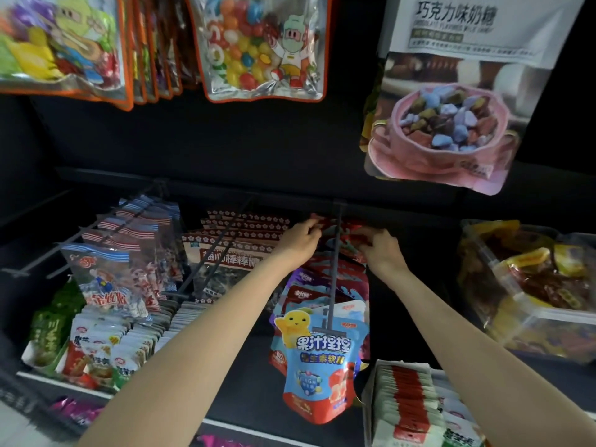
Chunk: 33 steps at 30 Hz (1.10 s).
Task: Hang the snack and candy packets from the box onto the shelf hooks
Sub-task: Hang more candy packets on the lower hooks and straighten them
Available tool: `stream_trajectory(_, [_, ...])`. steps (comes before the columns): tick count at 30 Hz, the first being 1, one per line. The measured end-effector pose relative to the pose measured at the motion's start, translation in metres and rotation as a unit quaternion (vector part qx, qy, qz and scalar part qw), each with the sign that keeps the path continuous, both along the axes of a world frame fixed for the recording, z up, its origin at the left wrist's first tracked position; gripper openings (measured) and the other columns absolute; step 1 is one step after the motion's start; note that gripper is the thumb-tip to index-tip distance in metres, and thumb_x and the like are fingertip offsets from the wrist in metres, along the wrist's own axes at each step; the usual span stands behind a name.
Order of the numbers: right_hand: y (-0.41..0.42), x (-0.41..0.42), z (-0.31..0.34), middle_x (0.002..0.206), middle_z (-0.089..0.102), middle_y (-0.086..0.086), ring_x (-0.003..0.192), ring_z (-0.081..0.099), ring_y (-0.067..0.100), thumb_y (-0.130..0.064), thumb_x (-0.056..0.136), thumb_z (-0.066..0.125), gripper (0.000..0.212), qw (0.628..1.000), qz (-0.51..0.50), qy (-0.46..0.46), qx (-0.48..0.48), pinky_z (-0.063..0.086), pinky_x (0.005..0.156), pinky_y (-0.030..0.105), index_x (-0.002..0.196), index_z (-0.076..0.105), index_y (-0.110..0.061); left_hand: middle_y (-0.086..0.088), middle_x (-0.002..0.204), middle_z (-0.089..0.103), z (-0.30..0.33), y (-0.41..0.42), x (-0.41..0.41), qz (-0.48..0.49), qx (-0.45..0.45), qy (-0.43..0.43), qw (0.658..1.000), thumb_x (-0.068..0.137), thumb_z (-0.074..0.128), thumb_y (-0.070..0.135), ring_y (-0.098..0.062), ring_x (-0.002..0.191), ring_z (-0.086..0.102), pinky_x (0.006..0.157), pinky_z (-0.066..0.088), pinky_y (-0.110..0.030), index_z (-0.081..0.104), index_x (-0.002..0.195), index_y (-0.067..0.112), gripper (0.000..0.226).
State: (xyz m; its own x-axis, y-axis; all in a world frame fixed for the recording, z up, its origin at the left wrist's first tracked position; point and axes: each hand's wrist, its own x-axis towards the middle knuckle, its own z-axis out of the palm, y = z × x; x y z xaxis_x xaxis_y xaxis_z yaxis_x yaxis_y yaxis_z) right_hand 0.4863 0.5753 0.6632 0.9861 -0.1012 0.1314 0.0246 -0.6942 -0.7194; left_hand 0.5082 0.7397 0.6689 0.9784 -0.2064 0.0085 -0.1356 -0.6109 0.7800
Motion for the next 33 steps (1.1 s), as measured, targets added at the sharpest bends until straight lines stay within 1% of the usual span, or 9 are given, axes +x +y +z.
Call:
stream_trajectory(1, [0.001,0.001,-0.001,0.127,0.060,0.011,0.115,0.057,0.024,-0.008,0.097,0.048,0.032,1.000,-0.004,-0.003,0.014,0.040,0.084,0.018,0.127,0.058,-0.008,-0.007,0.149,0.036,-0.002,0.001,-0.001,0.002,-0.005,0.009,1.000,0.102,0.032,0.027,-0.016,0.118,0.051,0.094,0.039,-0.027,0.031,0.146,0.017,0.045])
stream_trajectory(4, [0.002,0.003,-0.008,0.127,0.059,0.011,0.115,0.056,0.023,-0.007,0.096,0.050,0.032,0.998,-0.021,-0.001,0.061,0.042,0.087,0.022,0.127,0.057,-0.008,-0.006,0.147,0.040,-0.007,0.004,-0.004,0.009,-0.046,0.041,0.998,0.102,0.031,0.032,-0.022,0.131,0.041,0.099,0.033,-0.028,0.036,0.143,0.019,0.044])
stream_trajectory(7, [0.003,0.003,-0.016,0.129,0.057,0.010,0.116,0.055,0.024,-0.007,0.096,0.050,0.030,0.994,-0.031,0.011,0.108,0.044,0.092,0.028,0.125,0.057,-0.010,-0.003,0.146,0.041,-0.006,0.005,-0.008,0.002,-0.091,0.051,0.995,0.103,0.029,0.030,-0.020,0.132,0.039,0.095,0.030,-0.023,0.037,0.142,0.025,0.040])
stream_trajectory(10, [0.003,0.003,-0.019,0.128,0.057,0.010,0.116,0.055,0.024,-0.008,0.096,0.050,0.028,0.990,-0.027,0.024,0.138,0.045,0.094,0.032,0.123,0.058,-0.012,-0.002,0.148,0.038,-0.005,0.003,-0.010,-0.003,-0.094,0.051,0.994,0.102,0.030,0.030,-0.020,0.131,0.041,0.097,0.032,-0.024,0.035,0.143,0.031,0.040])
stream_trajectory(16, [0.000,0.004,-0.018,0.128,0.057,0.010,0.115,0.056,0.024,-0.010,0.097,0.050,0.028,0.989,-0.020,0.035,0.145,0.046,0.098,0.037,0.123,0.058,-0.013,-0.002,0.147,0.040,-0.004,0.004,-0.014,-0.005,-0.102,0.058,0.993,0.103,0.032,0.026,-0.019,0.134,0.039,0.092,0.027,-0.020,0.031,0.146,0.028,0.043])
stream_trajectory(21, [0.001,-0.007,-0.011,0.125,0.059,0.007,0.113,0.057,0.022,-0.021,0.100,0.045,0.029,0.992,-0.005,0.025,0.121,0.044,0.087,0.026,0.127,0.055,-0.018,-0.003,0.151,0.033,-0.002,0.012,-0.020,-0.013,-0.076,0.040,0.996,0.100,0.040,0.030,-0.020,0.136,0.035,0.105,0.030,-0.028,0.029,0.146,0.030,0.047])
stream_trajectory(26, [-0.001,-0.036,-0.011,0.133,0.053,0.005,0.119,0.052,0.019,-0.036,0.100,0.041,0.040,0.989,-0.025,-0.025,0.143,0.041,0.090,0.027,0.138,0.042,-0.025,-0.002,0.154,0.026,-0.001,0.018,-0.022,-0.011,-0.070,0.044,0.997,0.099,0.040,0.040,-0.021,0.140,0.027,0.110,0.025,-0.032,0.025,0.148,0.028,0.053])
stream_trajectory(30, [0.013,-0.050,-0.013,0.141,0.047,0.002,0.126,0.049,0.019,-0.049,0.099,0.033,0.052,0.974,0.000,0.028,0.223,0.039,0.091,0.027,0.147,0.029,-0.030,-0.003,0.157,0.016,0.000,0.010,-0.024,0.019,-0.166,0.128,0.978,0.097,0.034,0.051,-0.023,0.143,0.020,0.113,0.020,-0.038,0.016,0.151,0.025,0.063])
stream_trajectory(33, [0.017,-0.049,-0.016,0.144,0.045,0.003,0.129,0.047,0.023,-0.055,0.097,0.031,0.055,0.965,0.007,0.055,0.255,0.038,0.103,0.035,0.148,0.024,-0.037,-0.008,0.151,0.032,-0.005,0.008,-0.027,0.025,-0.202,0.188,0.961,0.093,0.033,0.062,-0.026,0.135,0.036,0.110,0.031,-0.039,0.026,0.147,0.025,0.066])
